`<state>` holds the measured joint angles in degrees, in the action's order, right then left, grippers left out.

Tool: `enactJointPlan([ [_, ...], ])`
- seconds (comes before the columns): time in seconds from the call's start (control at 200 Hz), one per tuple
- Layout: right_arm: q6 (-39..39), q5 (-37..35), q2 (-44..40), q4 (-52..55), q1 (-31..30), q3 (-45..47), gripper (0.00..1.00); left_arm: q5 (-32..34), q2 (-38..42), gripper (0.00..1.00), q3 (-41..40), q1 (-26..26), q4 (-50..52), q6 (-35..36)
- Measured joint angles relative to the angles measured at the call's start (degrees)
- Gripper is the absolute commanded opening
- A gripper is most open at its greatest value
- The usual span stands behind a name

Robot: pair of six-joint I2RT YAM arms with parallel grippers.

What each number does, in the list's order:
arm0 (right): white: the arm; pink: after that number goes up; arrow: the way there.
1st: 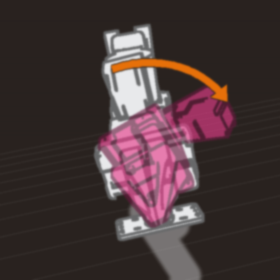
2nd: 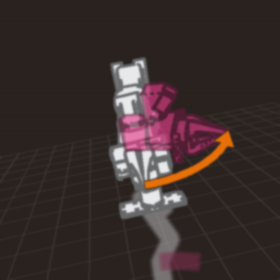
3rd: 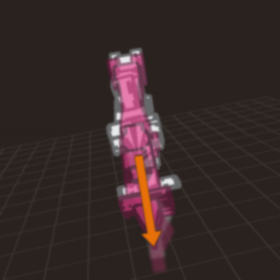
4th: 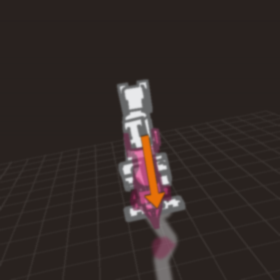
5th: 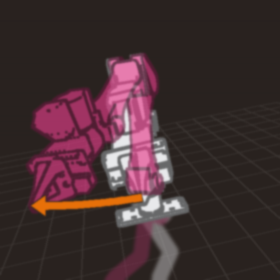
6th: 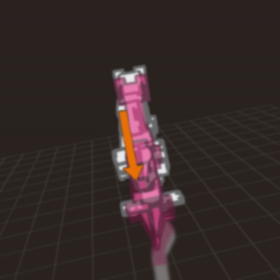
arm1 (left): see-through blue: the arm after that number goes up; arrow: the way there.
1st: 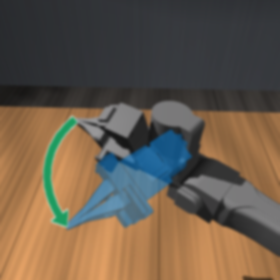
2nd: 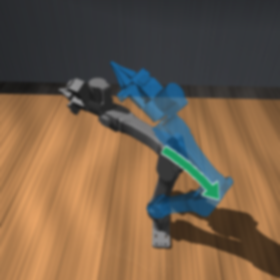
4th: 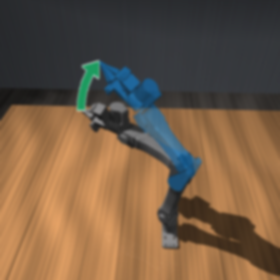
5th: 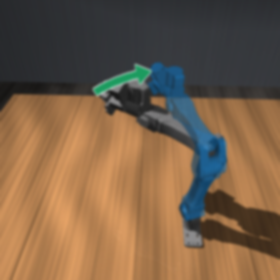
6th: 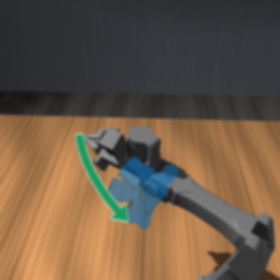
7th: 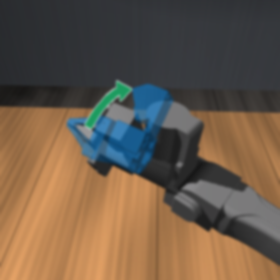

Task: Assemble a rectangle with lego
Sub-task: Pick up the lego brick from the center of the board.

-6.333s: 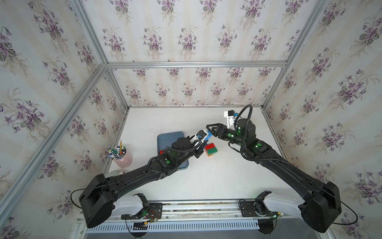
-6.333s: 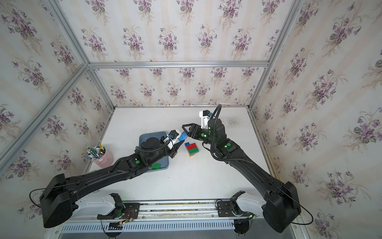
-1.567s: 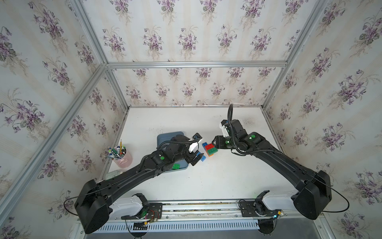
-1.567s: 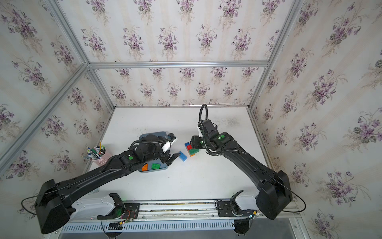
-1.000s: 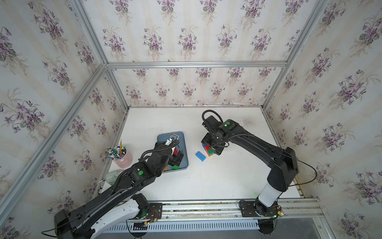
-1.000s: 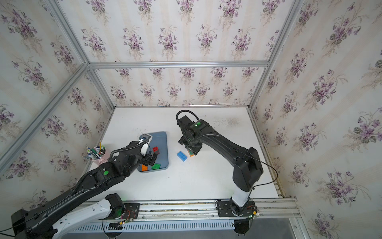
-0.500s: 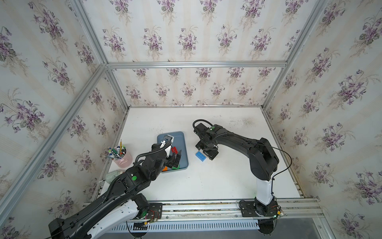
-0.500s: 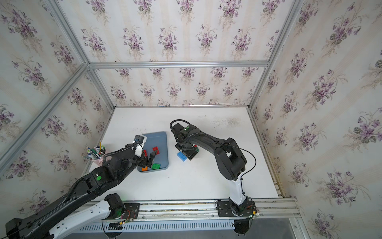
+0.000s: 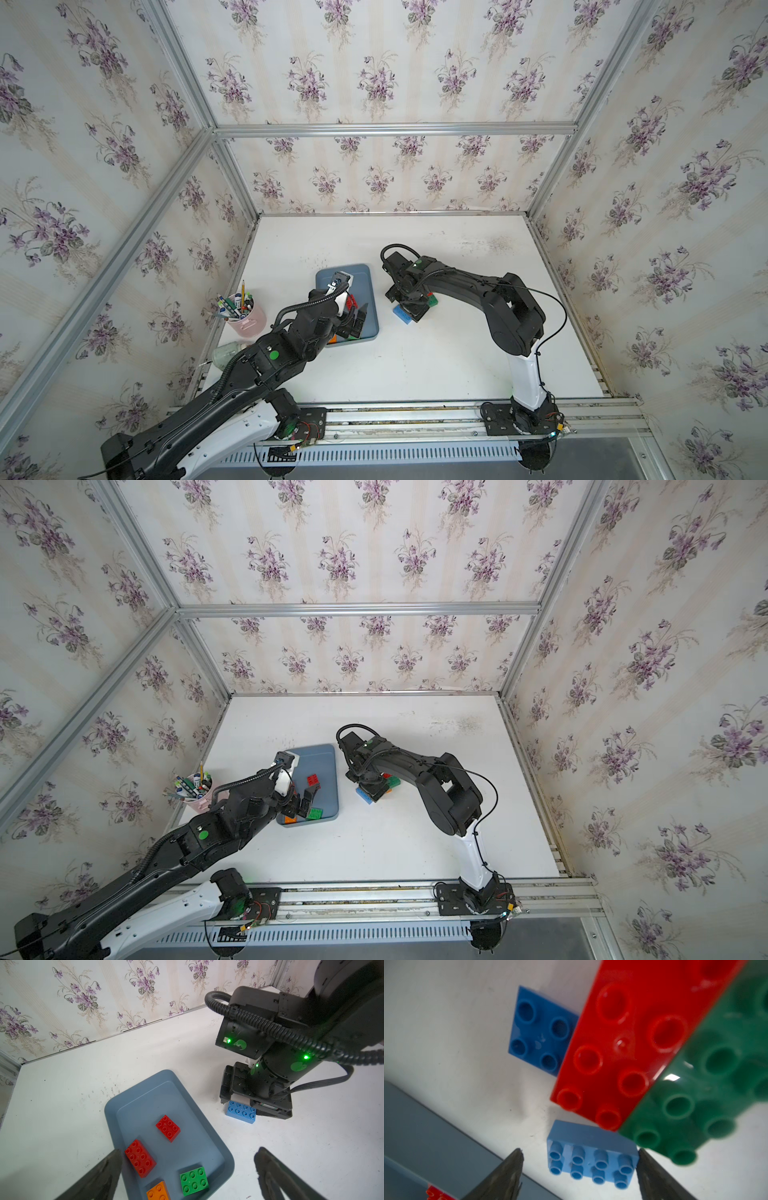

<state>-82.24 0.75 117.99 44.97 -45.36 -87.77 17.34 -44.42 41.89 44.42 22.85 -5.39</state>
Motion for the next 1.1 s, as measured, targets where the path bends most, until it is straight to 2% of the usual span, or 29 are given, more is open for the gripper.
enactJointPlan([
  [0.245, -0.3, 0.0, 1.3, -0.1, -0.3, 0.2, 0.73, 0.0, -0.4, 1.00, 0.0, 0.0, 0.0, 0.0],
  [0.48, -0.2, -0.1, 1.7, 0.1, -0.5, 0.1, 0.56, 0.0, -0.6, 1.00, 0.0, 0.0, 0.0, 0.0],
  [0.595, 0.2, -1.1, 1.7, 1.2, -0.7, -1.8, 0.54, 0.0, -1.0, 1.00, 0.0, 0.0, 0.0, 0.0],
  [0.704, 3.8, -2.6, 1.5, 3.1, -0.7, -6.1, 0.53, 0.0, -1.3, 1.00, 0.0, 0.0, 0.0, -0.1],
  [0.904, 17.0, -6.7, 0.9, 7.8, 0.9, -15.0, 0.51, -0.5, -1.5, 1.00, 0.5, 0.0, 0.6, -0.1],
  [1.099, 43.3, -9.8, 0.7, 9.1, 7.6, -21.4, 0.52, -4.5, -4.1, 1.00, 3.2, 0.1, 2.0, 1.6],
])
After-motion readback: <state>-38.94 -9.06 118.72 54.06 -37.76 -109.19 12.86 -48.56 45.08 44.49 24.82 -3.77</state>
